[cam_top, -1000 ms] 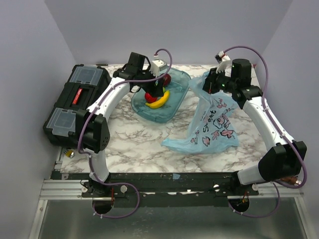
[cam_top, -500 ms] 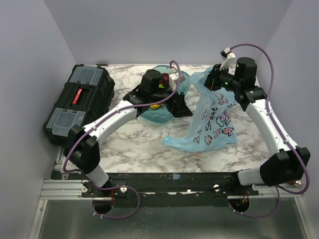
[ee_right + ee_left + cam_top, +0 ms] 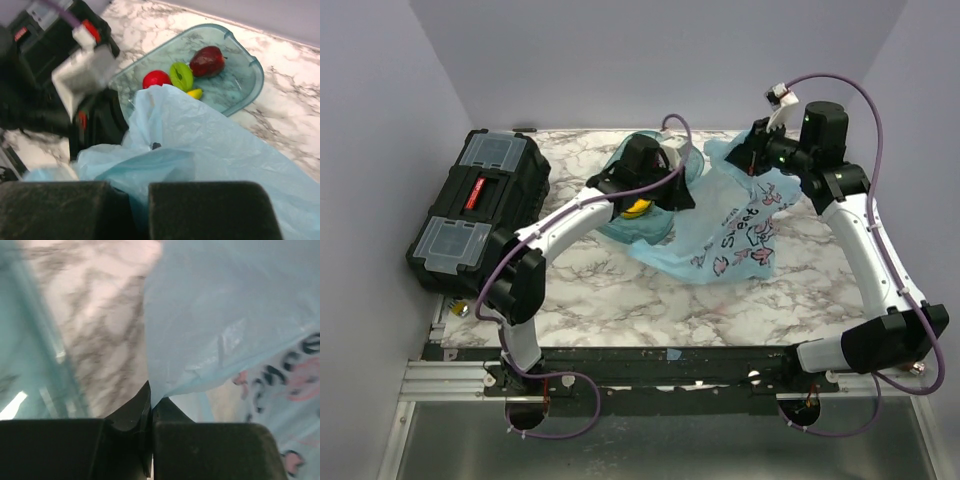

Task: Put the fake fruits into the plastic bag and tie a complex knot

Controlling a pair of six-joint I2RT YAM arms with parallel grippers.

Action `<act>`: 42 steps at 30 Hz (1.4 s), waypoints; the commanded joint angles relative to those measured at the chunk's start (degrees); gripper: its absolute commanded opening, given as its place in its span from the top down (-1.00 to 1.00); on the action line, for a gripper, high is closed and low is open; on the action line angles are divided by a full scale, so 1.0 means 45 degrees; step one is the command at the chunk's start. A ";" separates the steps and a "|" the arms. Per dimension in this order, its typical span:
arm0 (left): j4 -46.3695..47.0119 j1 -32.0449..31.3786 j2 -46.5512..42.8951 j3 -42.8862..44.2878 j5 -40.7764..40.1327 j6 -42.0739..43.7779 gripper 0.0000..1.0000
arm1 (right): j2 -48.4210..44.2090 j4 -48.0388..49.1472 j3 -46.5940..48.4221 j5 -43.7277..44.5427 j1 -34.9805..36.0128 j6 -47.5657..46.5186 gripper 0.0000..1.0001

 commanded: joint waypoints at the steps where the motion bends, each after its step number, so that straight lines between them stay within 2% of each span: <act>1: 0.0226 0.2235 -0.0724 -0.0895 -0.1338 -0.0298 1.00 | -0.0202 -0.4813 0.0904 0.0448 -0.0450 -0.4055 0.99; 3: 0.0115 0.2752 -0.0679 -0.0911 -0.0996 -0.0064 1.00 | -0.0430 -0.6202 0.0139 0.0841 -0.0780 -0.5844 0.99; 6: -0.0254 0.2706 -0.0377 -0.0486 -0.0625 0.0753 1.00 | -0.0691 -0.7338 -0.1209 0.0607 -0.0840 -0.8012 0.99; 10: -0.0518 0.2084 0.0121 0.0262 -0.0283 0.1581 1.00 | -0.0930 -0.6479 -0.1869 -0.0953 -0.0851 -0.7369 0.99; 11: -0.0681 0.1979 0.0256 0.0501 0.0011 0.1759 0.92 | -0.0858 -0.6155 -0.1793 -0.1134 -0.0850 -0.6930 0.99; 14: -0.0688 0.1949 0.0100 0.0620 0.0780 0.2358 0.36 | -0.0696 -0.5550 -0.1452 -0.0596 -0.0840 -0.6053 0.99; 17: -0.1279 0.2187 -0.0290 0.0763 0.0848 0.3740 -0.31 | -0.0999 -0.5286 -0.1470 0.0395 -0.0960 -0.5968 0.99; 20: -0.1344 0.3083 -0.0703 0.0634 0.1534 0.4348 -0.63 | -0.1583 -0.4894 -0.1749 0.0595 -0.0996 -0.5800 0.99; 21: -0.1288 0.3348 -0.0823 0.0562 0.1715 0.4543 -0.79 | -0.1732 -0.4733 -0.1803 0.0590 -0.1006 -0.5634 0.99; 22: -0.1273 0.3609 -0.0927 0.0530 0.1672 0.5076 -0.85 | -0.1956 -0.4511 -0.1866 0.0599 -0.0996 -0.5499 0.99; 25: -0.1591 0.4004 -0.0963 0.0571 0.0926 0.6372 -0.97 | -0.2518 -0.3802 -0.2025 0.0863 -0.1006 -0.5213 0.99; 31: -0.3874 0.4093 0.0749 0.2230 -0.1264 0.8913 -0.97 | -0.2810 -0.3652 -0.2042 0.0886 -0.1006 -0.4807 0.99; 35: -0.5092 0.4039 0.2385 0.3619 -0.3152 0.9288 -0.97 | -0.2940 -0.3578 -0.2055 0.0822 -0.0996 -0.4528 0.99; 42: -0.5814 0.3789 0.4161 0.4925 -0.5233 0.9954 -0.97 | -0.3058 -0.3627 -0.2207 0.0795 -0.0995 -0.4270 0.99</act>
